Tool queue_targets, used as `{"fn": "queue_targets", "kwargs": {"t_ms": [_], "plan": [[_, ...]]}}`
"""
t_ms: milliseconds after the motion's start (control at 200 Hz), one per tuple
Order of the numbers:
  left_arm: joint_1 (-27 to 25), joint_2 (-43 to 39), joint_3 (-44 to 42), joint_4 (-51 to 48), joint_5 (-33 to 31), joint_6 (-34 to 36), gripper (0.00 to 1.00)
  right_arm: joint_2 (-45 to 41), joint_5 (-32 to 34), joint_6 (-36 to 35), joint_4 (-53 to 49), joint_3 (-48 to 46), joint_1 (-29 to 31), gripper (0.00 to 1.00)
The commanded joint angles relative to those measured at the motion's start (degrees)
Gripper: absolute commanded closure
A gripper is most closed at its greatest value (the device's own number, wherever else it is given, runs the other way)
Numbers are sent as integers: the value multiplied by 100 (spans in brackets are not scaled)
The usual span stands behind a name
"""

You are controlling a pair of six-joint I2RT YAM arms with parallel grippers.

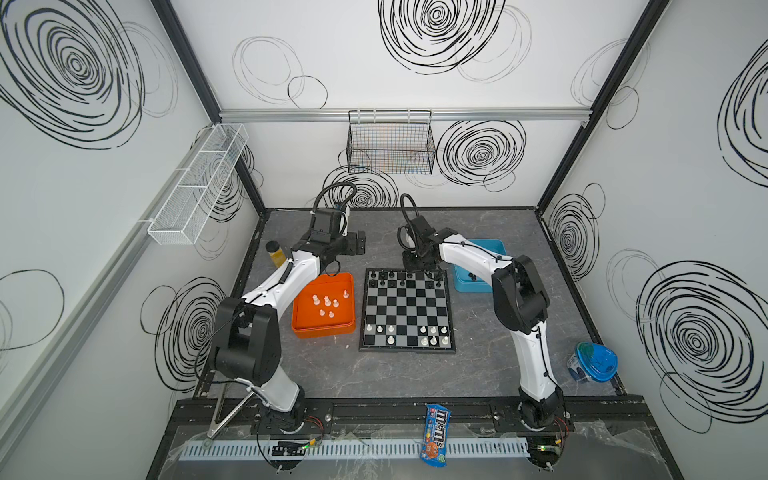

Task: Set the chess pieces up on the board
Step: 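Lower the black piece onto its square and open the right gripper, then move the right gripper over the cyan tray while the left lowers toward white pieces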

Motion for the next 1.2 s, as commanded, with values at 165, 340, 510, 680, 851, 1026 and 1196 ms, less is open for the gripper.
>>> {"fn": "queue_targets", "kwargs": {"t_ms": [165,340,510,680,851,1026,1196], "plan": [[59,26,124,127,69,-61,4,59,259,-12,-283,158,51,82],[60,18,116,122,60,-65,4,69,307,-12,-314,166,51,82],[58,18,116,129,69,-68,4,60,347,-17,-336,164,60,82],[58,18,116,126,69,-70,4,79,288,-17,-317,155,61,82],[63,18,116,123,62,-69,4,81,241,-12,-308,164,59,75],[67,18,132,97,44,-126,4,11,298,-3,-353,283,58,62],[130,9,144,70,123,-218,4,-98,404,-21,-524,514,35,55]]}}
